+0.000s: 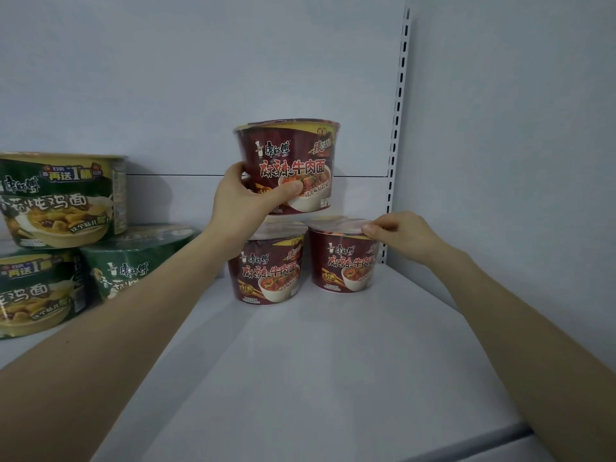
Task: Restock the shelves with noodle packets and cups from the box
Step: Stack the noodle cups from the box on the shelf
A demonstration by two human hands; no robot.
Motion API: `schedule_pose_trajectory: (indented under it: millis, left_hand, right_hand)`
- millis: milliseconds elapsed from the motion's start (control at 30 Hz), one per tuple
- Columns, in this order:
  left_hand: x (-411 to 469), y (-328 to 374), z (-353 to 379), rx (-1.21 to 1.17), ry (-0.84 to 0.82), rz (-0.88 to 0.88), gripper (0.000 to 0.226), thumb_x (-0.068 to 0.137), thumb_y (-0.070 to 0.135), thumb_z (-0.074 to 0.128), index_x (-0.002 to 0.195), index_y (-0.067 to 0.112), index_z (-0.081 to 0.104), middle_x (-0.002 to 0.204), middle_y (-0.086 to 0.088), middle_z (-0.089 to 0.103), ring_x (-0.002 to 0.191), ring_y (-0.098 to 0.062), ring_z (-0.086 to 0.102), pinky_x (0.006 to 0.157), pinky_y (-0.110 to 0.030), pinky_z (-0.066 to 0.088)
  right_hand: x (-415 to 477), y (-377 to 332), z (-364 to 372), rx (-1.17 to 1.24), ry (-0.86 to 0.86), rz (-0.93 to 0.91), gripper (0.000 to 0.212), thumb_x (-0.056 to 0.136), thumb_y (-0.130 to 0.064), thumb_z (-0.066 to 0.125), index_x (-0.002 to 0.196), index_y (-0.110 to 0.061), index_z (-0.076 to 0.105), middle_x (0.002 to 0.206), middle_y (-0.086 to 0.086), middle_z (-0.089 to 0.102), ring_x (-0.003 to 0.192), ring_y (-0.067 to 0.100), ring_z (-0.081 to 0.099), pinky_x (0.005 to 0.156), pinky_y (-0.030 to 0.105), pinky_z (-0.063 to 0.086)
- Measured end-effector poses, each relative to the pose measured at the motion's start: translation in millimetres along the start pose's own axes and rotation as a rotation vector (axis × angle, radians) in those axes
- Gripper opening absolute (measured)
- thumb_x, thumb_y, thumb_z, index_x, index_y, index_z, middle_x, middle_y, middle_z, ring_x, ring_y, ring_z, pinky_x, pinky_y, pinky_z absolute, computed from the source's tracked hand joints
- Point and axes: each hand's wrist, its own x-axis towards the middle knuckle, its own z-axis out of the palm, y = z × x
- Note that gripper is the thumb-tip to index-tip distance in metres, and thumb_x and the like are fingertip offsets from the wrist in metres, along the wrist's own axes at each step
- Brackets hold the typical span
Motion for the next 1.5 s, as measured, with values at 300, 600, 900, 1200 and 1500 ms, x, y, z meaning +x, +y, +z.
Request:
schedule_pose_trajectory:
  millis: [300, 600, 900, 1200, 1500]
  left_hand:
    - [1, 2, -1, -0.019, -0.008, 0.008, 0.052, 0.068, 0.025, 0.08, 0.111, 0.016, 0.051, 0.096, 0.01, 0.062, 0.082, -0.001, 0.062, 0.068, -0.014, 0.051]
    - [4, 4, 2, 0.001, -0.06, 0.021, 0.068, 0.058, 0.033, 0.085, 0.115, 0.013, 0.054, 0.101, 0.002, 0.066, 0.087, -0.01, 0.065, 0.075, -0.025, 0.055]
    - [-3, 15, 15, 0.077, -0.067, 0.016, 0.066, 0.068, 0.034, 0.079, 0.121, 0.014, 0.045, 0.101, 0.015, 0.058, 0.091, 0.001, 0.058, 0.075, -0.016, 0.049]
    - [-80, -18, -2, 0.643, -0.419, 0.653, 0.035, 0.082, 0.033, 0.054, 0.103, 0.008, 0.066, 0.095, -0.005, 0.068, 0.087, -0.007, 0.054, 0.076, -0.013, 0.039]
    - [-121, -42, -13, 0.665, -0.756, 0.232, 0.071, 0.074, 0.067, 0.033, 0.118, 0.018, 0.06, 0.121, -0.008, 0.059, 0.112, -0.01, 0.036, 0.087, -0.005, 0.026]
  right_hand:
    - [8, -49, -16, 0.361, 0.17, -0.083, 0.043, 0.09, -0.036, 0.056, 0.127, -0.016, 0.051, 0.123, 0.001, 0.057, 0.113, 0.013, 0.054, 0.098, 0.031, 0.044]
    - [16, -107, -27, 0.549, -0.003, -0.082, 0.071, 0.083, -0.042, 0.061, 0.142, -0.024, 0.026, 0.11, -0.005, 0.057, 0.106, 0.017, 0.058, 0.091, 0.038, 0.048]
    - [25, -102, -9, 0.639, 0.153, -0.064, 0.08, 0.072, -0.036, 0.076, 0.137, -0.015, 0.035, 0.122, 0.006, 0.058, 0.101, 0.016, 0.063, 0.073, 0.029, 0.056]
    - [34, -81, -3, 0.635, 0.163, 0.006, 0.08, 0.073, -0.034, 0.075, 0.138, -0.015, 0.032, 0.126, 0.01, 0.056, 0.107, 0.02, 0.059, 0.076, 0.032, 0.053]
    - [39, -68, 12, 0.65, 0.116, 0.044, 0.079, 0.074, -0.031, 0.074, 0.139, -0.016, 0.031, 0.126, 0.009, 0.055, 0.108, 0.021, 0.058, 0.09, 0.042, 0.051]
